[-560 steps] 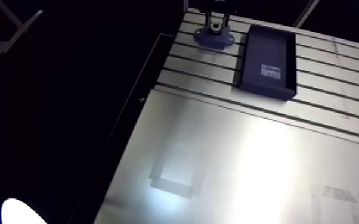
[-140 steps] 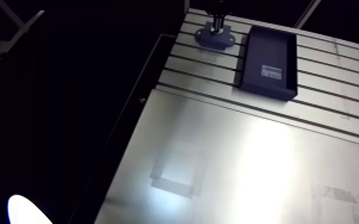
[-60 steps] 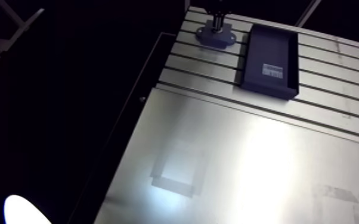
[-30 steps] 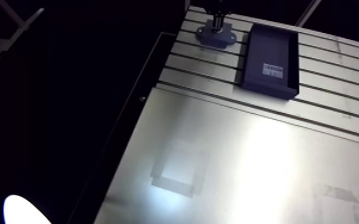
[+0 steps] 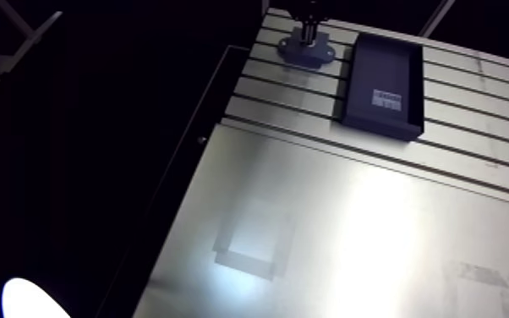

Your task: Pick up the bearing and press it into the housing until flush.

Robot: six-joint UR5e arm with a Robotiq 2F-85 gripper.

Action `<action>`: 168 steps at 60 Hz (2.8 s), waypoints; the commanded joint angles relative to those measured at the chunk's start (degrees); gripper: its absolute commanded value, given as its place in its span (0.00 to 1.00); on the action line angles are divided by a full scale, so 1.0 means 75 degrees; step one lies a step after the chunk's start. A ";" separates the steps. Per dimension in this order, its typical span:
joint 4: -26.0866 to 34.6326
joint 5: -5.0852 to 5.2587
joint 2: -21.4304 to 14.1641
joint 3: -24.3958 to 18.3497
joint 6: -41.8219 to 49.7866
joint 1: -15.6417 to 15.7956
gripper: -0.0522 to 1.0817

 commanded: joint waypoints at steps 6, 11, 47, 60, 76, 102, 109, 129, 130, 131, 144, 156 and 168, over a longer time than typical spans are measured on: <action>0.0001 -0.0009 0.0012 0.0032 0.0000 -0.0002 0.93; -0.0009 -0.0011 0.0012 0.0034 0.0000 -0.0002 0.93; 0.0011 0.0013 -0.0023 -0.0025 0.0000 -0.0014 0.93; 0.0023 -0.0009 -0.0092 -0.0035 0.0000 -0.0002 0.93; 0.0071 -0.0046 -0.0205 -0.0036 0.0000 0.0010 0.93; 0.1367 0.0022 -0.0874 -0.0095 -0.0171 0.0000 0.05; 0.1664 0.0024 -0.1263 -0.0062 -0.0176 -0.0065 0.05; 0.2801 0.0121 -0.2654 -0.0036 -0.0351 -0.0471 0.05; 0.2801 0.0121 -0.2654 -0.0036 -0.0351 -0.0471 0.05; 0.2932 0.0178 -0.2769 -0.0017 -0.0411 -0.0531 0.05; 0.3196 0.0283 -0.3628 0.0126 -0.0537 -0.1066 0.05; 0.3608 0.0403 -0.4158 0.0245 -0.0998 -0.1710 0.05; 0.3417 0.0491 -0.4978 0.0777 -0.1031 -0.1876 0.06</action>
